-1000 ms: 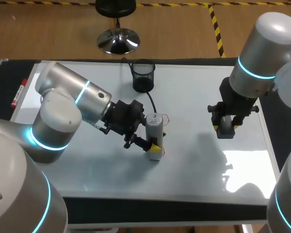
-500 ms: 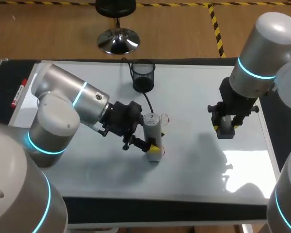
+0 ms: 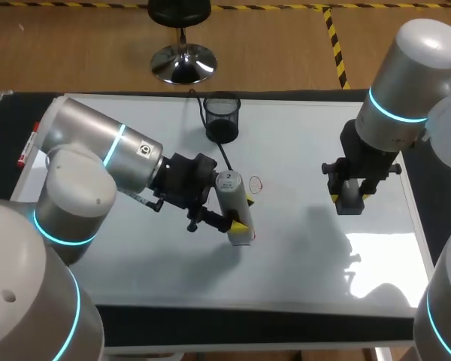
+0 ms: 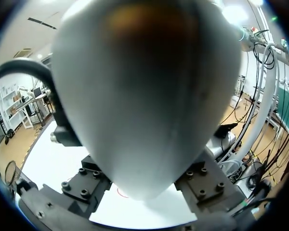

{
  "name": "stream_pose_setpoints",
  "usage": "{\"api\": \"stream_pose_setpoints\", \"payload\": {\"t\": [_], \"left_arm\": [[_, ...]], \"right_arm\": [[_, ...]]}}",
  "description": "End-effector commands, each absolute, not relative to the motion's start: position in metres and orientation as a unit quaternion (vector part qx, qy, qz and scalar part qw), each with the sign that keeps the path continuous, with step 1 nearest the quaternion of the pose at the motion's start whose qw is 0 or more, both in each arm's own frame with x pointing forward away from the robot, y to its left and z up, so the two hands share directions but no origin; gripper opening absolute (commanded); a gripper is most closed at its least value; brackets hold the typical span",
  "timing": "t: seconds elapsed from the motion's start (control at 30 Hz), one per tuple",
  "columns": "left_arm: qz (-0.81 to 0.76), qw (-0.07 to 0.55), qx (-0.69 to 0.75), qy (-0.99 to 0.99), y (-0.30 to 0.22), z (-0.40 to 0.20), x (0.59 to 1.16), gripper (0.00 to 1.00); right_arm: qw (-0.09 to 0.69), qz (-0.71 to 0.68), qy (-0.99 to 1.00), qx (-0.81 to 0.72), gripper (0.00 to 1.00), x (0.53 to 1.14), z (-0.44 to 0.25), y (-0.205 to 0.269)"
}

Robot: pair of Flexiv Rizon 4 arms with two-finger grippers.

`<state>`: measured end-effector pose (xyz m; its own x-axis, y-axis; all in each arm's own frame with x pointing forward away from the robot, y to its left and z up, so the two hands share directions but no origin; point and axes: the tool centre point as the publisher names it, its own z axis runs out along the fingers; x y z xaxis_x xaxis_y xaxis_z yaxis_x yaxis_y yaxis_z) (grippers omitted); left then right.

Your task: Pick up the inspection probe, press it on each red-marked spot on the whiteboard one by one, put down the probe, pick up the eraser, and wipe off all the red marks.

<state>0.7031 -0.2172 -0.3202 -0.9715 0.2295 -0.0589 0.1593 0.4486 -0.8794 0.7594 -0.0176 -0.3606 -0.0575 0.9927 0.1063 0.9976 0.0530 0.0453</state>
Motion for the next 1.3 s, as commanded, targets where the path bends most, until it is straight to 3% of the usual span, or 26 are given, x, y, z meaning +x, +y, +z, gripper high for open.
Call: {"api": "stream_pose_setpoints", "payload": {"t": [0.03, 0.87, 1.3], "left_arm": [[0.503, 0.034, -0.114, -0.856, -0.207, -0.305, 0.700, 0.00], [0.511, 0.016, -0.112, -0.852, -0.174, -0.298, 0.686, 0.00], [0.507, 0.003, -0.117, -0.854, -0.126, -0.286, 0.682, 0.00]], "right_arm": [[0.024, -0.054, -0.726, -0.685, 0.00, 0.759, -0.360, -0.018], [0.024, -0.054, -0.726, -0.685, 0.00, 0.759, -0.360, -0.018], [0.024, -0.054, -0.726, -0.685, 0.00, 0.759, -0.360, -0.018]]}}
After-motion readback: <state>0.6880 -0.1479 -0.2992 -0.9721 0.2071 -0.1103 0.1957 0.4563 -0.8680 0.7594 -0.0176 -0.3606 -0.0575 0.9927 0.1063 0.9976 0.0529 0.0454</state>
